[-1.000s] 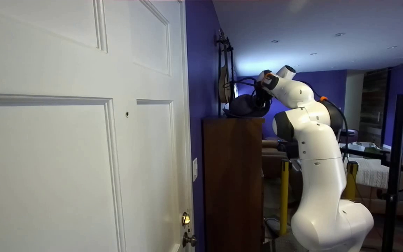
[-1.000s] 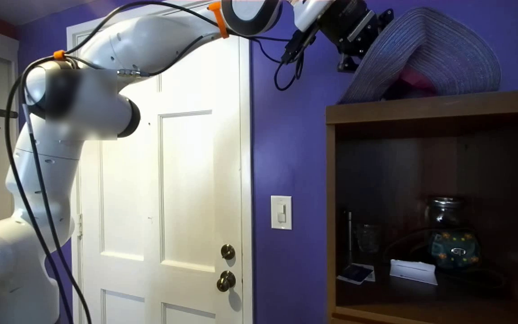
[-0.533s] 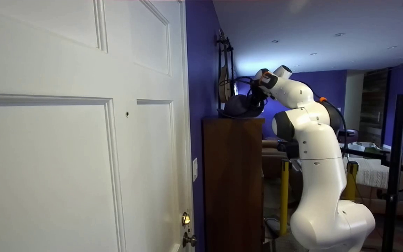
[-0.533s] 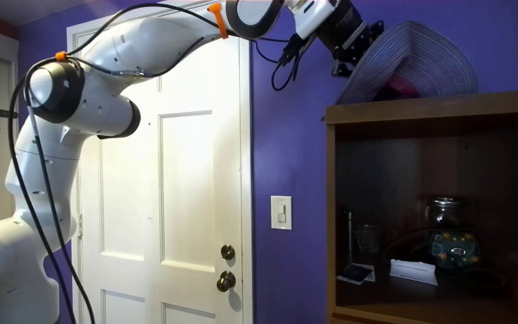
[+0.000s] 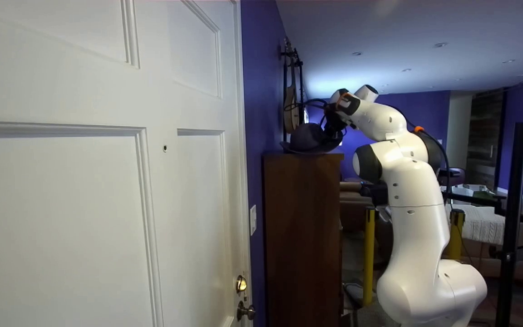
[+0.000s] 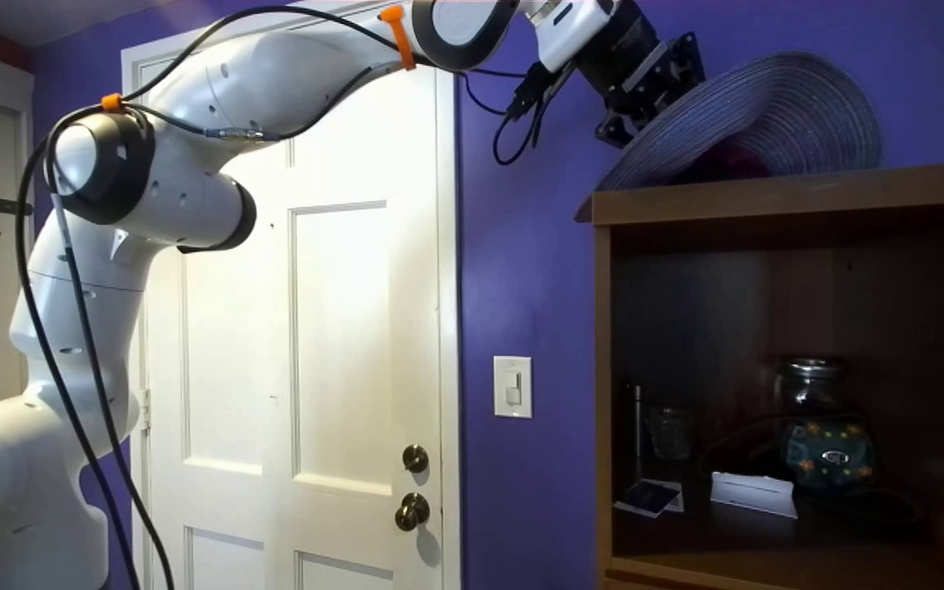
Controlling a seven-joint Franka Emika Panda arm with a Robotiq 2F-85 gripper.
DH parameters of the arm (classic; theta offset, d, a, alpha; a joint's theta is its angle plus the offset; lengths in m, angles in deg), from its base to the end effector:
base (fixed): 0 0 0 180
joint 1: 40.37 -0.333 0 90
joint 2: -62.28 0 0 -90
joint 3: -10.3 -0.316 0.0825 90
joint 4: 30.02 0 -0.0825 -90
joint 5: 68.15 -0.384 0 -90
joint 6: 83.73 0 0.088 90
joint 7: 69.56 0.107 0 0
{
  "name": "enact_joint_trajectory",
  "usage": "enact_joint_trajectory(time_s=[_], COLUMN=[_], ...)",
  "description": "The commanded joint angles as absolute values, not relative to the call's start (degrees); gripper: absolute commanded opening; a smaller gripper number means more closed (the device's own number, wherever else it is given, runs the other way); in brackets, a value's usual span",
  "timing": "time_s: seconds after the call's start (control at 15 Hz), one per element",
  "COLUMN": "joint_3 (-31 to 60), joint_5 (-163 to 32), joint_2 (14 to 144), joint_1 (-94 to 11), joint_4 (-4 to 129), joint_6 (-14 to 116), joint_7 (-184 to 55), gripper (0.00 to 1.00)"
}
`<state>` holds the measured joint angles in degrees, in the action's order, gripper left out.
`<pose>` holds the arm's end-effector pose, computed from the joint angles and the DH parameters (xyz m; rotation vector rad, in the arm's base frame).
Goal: Move the hat from the hook on the door to the top of the shelf
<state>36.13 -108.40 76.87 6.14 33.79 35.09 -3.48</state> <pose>0.2804 -0.5835 0.7731 -0.7952 2.2699 -0.9431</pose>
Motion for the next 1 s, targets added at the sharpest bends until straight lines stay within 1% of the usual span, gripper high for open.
enact_joint_trajectory(time_s=[0.0, 0.13, 0.27, 0.73, 0.93], joint_3=[33.6, 33.0, 32.8, 31.6, 30.5], joint_5=[-109.7, -109.4, -109.0, -111.2, -114.1], joint_2=[76.8, 76.8, 77.0, 80.2, 81.2], joint_1=[8.2, 8.5, 8.8, 13.0, 15.0], joint_4=[30.7, 29.4, 27.9, 24.7, 24.8], joint_6=[32.9, 31.8, 31.0, 30.4, 31.7], joint_7=[-2.5, -2.3, -2.4, -3.6, 0.6], gripper=[0.74, 0.88, 0.99, 1.0, 1.0])
